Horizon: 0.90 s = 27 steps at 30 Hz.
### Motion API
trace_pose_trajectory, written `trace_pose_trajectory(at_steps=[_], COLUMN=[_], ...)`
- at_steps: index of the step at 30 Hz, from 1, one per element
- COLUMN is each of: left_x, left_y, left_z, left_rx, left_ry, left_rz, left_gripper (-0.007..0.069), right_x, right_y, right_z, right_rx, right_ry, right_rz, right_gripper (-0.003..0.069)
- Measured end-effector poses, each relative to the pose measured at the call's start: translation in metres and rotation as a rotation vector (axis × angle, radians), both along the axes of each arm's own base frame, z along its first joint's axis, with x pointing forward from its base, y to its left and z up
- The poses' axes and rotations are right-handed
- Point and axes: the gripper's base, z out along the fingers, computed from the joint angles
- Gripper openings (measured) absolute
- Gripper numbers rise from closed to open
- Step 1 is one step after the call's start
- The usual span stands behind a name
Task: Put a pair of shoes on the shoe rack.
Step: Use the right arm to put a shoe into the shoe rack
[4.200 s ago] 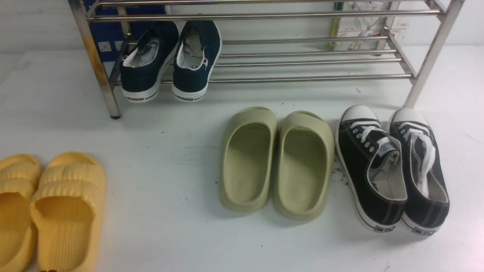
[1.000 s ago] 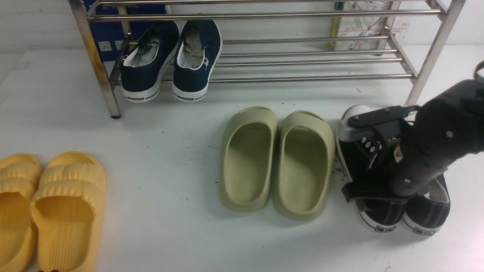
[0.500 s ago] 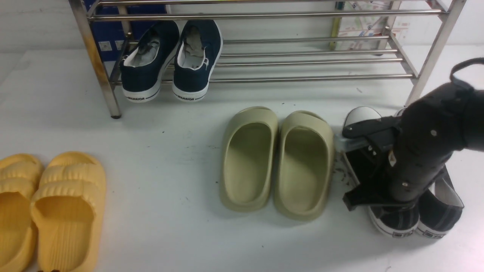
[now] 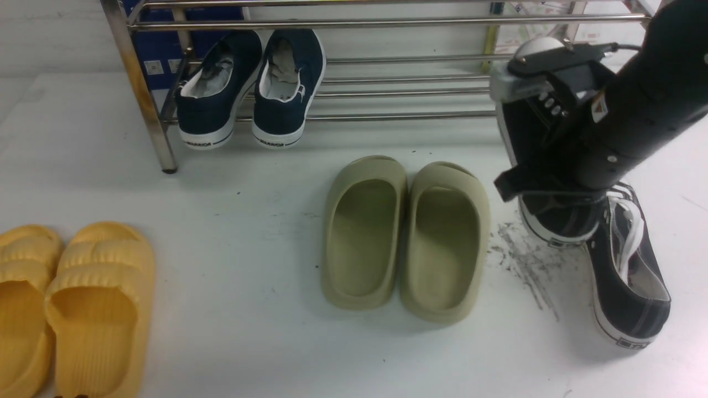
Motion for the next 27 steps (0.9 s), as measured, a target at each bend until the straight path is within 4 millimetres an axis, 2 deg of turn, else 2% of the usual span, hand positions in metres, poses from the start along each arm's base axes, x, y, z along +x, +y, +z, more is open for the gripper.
trace_pose_trajectory(at_steps=[3, 6, 7, 8, 12, 20, 24, 27], left_x=[0.000, 0.000, 0.000, 0.000, 0.000, 0.000, 0.000, 0.000], left_y=[0.000, 0.000, 0.000, 0.000, 0.000, 0.000, 0.000, 0.000], left_z=[0.000, 0.000, 0.000, 0.000, 0.000, 0.000, 0.000, 0.000], left_rx=[0.000, 0.000, 0.000, 0.000, 0.000, 0.000, 0.000, 0.000], left_ry=[0.000, 0.000, 0.000, 0.000, 0.000, 0.000, 0.000, 0.000], left_rz=[0.000, 0.000, 0.000, 0.000, 0.000, 0.000, 0.000, 0.000], left_gripper=[0.0192, 0.0196, 0.0196, 0.0197, 0.0200, 0.0207, 0.0208, 0.0213], right_x=[0.009, 0.026, 0.026, 0.038, 0.059, 0.093, 0.095, 0.092], right_y=[0.008, 0.016, 0.016, 0.022, 0.034, 0.038, 0.037, 0.037], right_z=[0.006, 0.001, 0.001, -0.005, -0.023, -0.050, -0.051, -0.043], right_rx=[0.041, 0.044, 0.044, 0.041, 0.033, 0.033, 0.030, 0.045], right_ry=[-0.037, -0.064, -0.064, -0.061, -0.016, 0.093, 0.102, 0.103], right_rz=[0.029, 0.035, 0.035, 0.034, 0.035, 0.001, 0.004, 0.015], right_gripper=[0.0022, 0.0022, 0.0022, 0.0022, 0.0022, 0.0022, 0.0022, 0.0022])
